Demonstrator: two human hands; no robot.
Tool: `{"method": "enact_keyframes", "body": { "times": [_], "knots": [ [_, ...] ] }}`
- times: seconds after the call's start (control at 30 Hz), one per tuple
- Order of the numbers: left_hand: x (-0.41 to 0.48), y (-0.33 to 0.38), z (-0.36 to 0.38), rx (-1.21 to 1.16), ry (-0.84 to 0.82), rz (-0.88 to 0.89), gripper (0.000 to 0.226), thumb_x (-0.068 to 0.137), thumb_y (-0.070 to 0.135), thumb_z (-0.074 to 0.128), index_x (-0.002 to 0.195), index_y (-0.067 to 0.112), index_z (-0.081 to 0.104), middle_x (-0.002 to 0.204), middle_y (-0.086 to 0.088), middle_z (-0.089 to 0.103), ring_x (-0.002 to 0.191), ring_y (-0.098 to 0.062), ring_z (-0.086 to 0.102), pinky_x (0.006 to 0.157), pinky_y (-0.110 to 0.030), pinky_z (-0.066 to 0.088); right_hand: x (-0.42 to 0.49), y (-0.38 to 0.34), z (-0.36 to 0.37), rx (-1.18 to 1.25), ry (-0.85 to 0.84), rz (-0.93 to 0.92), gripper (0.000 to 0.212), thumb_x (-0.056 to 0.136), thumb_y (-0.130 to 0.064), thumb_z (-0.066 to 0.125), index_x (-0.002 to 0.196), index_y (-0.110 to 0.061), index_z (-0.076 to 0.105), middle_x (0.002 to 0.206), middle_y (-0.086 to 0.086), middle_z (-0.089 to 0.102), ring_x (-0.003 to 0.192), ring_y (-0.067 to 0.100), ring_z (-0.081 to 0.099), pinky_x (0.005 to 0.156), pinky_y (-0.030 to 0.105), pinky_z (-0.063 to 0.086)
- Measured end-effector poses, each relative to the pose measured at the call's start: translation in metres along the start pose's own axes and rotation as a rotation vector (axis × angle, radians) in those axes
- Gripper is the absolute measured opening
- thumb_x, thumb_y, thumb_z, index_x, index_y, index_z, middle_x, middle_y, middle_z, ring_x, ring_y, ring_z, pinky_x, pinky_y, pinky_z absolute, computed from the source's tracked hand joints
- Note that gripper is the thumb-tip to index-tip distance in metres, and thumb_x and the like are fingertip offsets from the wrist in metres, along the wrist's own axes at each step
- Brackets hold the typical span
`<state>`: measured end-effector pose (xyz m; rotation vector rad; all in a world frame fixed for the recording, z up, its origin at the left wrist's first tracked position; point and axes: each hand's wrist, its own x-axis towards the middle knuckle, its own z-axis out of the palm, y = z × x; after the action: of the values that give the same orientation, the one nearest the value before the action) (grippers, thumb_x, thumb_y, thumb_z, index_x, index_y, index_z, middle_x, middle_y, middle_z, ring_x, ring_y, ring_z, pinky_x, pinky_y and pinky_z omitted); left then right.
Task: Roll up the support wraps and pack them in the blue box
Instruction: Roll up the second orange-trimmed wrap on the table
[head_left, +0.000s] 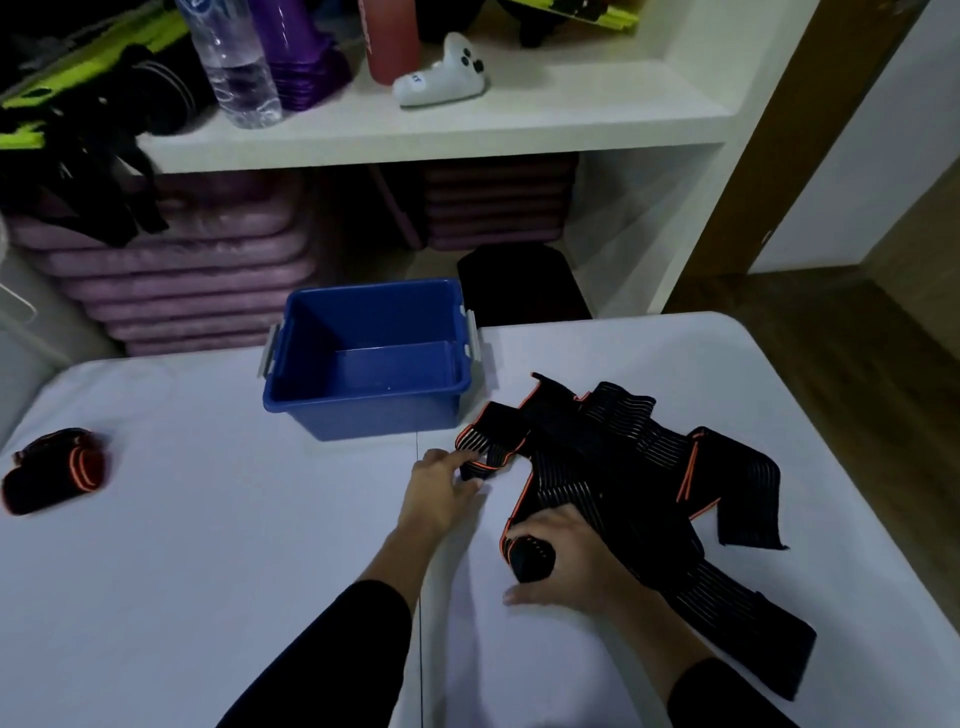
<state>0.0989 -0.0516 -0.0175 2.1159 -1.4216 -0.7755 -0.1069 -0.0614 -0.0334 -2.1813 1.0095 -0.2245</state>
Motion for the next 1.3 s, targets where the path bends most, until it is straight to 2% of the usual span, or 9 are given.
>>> {"method": "enact_keyframes", "body": {
  "times": [0.13, 0.23, 0.4, 0.57, 0.73, 0.9, 1.07, 1.17, 1.3],
  "knots": [
    [0.006, 0.002, 0.006, 0.059, 0.049, -0.004, 0.028, 0.079, 0.024, 0.07, 0.106, 0.017, 0.065, 0.102, -0.009, 0.061, 0.083, -0.019, 0.053, 0.071, -0.021, 0.038, 0.0, -0.003, 0.003, 0.019, 0.04, 0.028, 0.045, 0.065, -0.041, 0.075, 0.106, -0.026, 0.068, 0.1, -0.009, 0.061, 0.101, 0.009, 0.046, 0.088, 0.016, 0.038],
    [0.01, 0.004, 0.008, 0.06, 0.097, -0.041, 0.015, 0.078, 0.019, 0.069, 0.09, 0.012, 0.066, 0.096, -0.008, 0.063, 0.084, -0.023, 0.056, 0.067, -0.025, 0.038, -0.003, -0.005, 0.004, 0.13, 0.102, 0.109, 0.031, 0.073, -0.029, 0.07, 0.104, -0.027, 0.069, 0.094, -0.01, 0.065, 0.094, 0.004, 0.051, 0.083, 0.014, 0.04],
    [0.008, 0.013, 0.004, -0.073, 0.183, -0.055, 0.005, 0.082, 0.007, 0.063, 0.084, 0.012, 0.063, 0.086, -0.004, 0.066, 0.079, -0.021, 0.06, 0.07, -0.029, 0.048, -0.005, -0.013, -0.01, 0.306, 0.211, 0.212, 0.02, 0.074, -0.012, 0.074, 0.092, -0.021, 0.074, 0.069, -0.027, 0.065, 0.075, -0.011, 0.06, 0.07, 0.003, 0.04],
    [0.009, 0.037, -0.018, -0.207, 0.227, 0.111, 0.024, 0.081, -0.002, 0.06, 0.097, 0.015, 0.066, 0.088, 0.001, 0.067, 0.08, -0.012, 0.062, 0.07, -0.007, 0.044, -0.003, -0.026, -0.045, 0.459, 0.29, 0.23, 0.01, 0.079, -0.013, 0.071, 0.083, -0.021, 0.074, 0.075, -0.004, 0.073, 0.073, 0.002, 0.067, 0.068, 0.009, 0.047],
    [0.013, 0.071, -0.055, -0.143, 0.255, 0.273, 0.032, 0.083, -0.002, 0.056, 0.108, 0.016, 0.064, 0.106, 0.0, 0.066, 0.095, -0.014, 0.063, 0.089, -0.026, 0.05, 0.002, -0.037, -0.095, 0.494, 0.367, 0.169, 0.009, 0.081, -0.012, 0.07, 0.087, -0.018, 0.075, 0.087, -0.008, 0.074, 0.085, -0.003, 0.067, 0.076, 0.006, 0.045],
    [0.018, 0.113, -0.098, -0.094, 0.205, 0.38, 0.03, 0.085, -0.009, 0.052, 0.101, 0.01, 0.07, 0.1, 0.0, 0.061, 0.089, -0.007, 0.054, 0.073, 0.003, 0.036, 0.01, -0.048, -0.152, 0.457, 0.451, 0.104, 0.009, 0.084, -0.014, 0.067, 0.088, -0.017, 0.074, 0.092, -0.011, 0.072, 0.087, -0.006, 0.064, 0.075, 0.001, 0.043],
    [0.015, 0.154, -0.135, -0.069, 0.136, 0.471, 0.035, 0.082, -0.01, 0.052, 0.086, 0.016, 0.074, 0.087, 0.003, 0.06, 0.072, -0.003, 0.056, 0.063, -0.003, 0.039, 0.017, -0.069, -0.202, 0.51, 0.552, 0.041, 0.011, 0.086, -0.009, 0.064, 0.087, -0.016, 0.072, 0.089, -0.006, 0.072, 0.082, -0.004, 0.065, 0.076, 0.007, 0.047],
    [0.011, 0.175, -0.154, -0.06, 0.103, 0.533, 0.036, 0.084, -0.007, 0.053, 0.084, 0.022, 0.074, 0.09, 0.007, 0.061, 0.075, -0.012, 0.06, 0.061, -0.016, 0.046, 0.018, -0.083, -0.225, 0.6, 0.534, 0.002, 0.012, 0.089, -0.008, 0.06, 0.094, -0.009, 0.07, 0.091, 0.001, 0.071, 0.08, 0.001, 0.066, 0.073, 0.011, 0.051],
    [0.003, 0.194, -0.178, -0.04, 0.08, 0.589, 0.04, 0.084, -0.004, 0.058, 0.075, 0.033, 0.072, 0.088, 0.014, 0.062, 0.077, -0.01, 0.06, 0.064, -0.017, 0.047, 0.016, -0.1, -0.249, 0.736, 0.5, -0.019, 0.012, 0.089, -0.013, 0.059, 0.095, -0.014, 0.07, 0.091, 0.0, 0.072, 0.082, 0.006, 0.069, 0.068, 0.013, 0.051]
  ]
}}
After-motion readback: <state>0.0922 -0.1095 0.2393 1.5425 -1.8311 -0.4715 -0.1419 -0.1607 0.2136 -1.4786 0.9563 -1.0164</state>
